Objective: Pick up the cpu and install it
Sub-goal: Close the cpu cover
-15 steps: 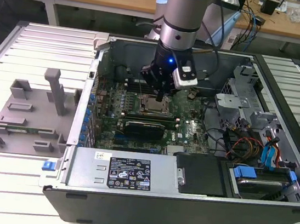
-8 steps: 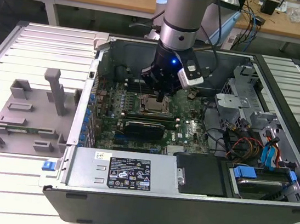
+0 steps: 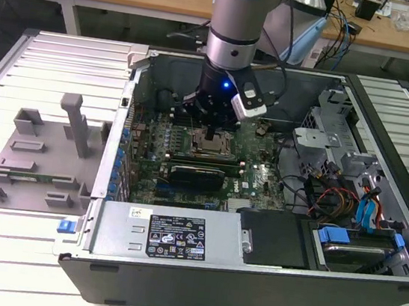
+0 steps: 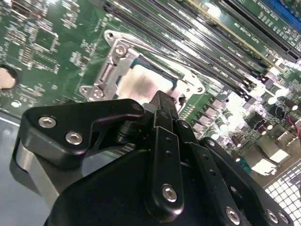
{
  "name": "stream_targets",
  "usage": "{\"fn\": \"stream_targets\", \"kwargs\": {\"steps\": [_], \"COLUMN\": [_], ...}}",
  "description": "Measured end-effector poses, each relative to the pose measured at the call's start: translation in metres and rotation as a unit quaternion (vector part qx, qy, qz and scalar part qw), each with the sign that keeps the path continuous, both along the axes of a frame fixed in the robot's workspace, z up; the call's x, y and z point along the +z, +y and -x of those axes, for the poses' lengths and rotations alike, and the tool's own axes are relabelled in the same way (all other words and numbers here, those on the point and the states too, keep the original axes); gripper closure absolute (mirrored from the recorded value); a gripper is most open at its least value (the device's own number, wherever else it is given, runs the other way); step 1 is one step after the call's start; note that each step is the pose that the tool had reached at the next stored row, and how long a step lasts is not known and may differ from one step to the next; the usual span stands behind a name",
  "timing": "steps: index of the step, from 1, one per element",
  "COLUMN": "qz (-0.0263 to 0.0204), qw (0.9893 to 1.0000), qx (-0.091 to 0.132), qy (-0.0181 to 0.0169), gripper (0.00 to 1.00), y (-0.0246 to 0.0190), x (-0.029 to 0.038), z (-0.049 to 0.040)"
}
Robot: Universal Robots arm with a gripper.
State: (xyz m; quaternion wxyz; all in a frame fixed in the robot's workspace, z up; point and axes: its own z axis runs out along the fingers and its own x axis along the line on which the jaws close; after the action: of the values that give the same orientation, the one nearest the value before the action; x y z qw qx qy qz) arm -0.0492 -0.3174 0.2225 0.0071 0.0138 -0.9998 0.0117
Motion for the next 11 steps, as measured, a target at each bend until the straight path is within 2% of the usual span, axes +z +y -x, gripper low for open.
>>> {"fn": "stream_targets", "kwargs": {"steps": [1,4,7,11], "qz": [0.0000,0.0001,0.0000,0.0000], "qw": [1.0000,1.0000,0.9999,0.9998], "qx": [0.001,0.004,0.013,0.015], "qy": [-0.0024,-0.0040,-0.0105,-0.0151], "gripper": [0.89,0.89,0.89,0.89], "y": [0.0000,0.0000,0.0000,0.0000], "x": [-0.0022,-0.0037,-0.0082,-0.0138], "z": [0.0055,0.0085,0.0157,0.0243]}}
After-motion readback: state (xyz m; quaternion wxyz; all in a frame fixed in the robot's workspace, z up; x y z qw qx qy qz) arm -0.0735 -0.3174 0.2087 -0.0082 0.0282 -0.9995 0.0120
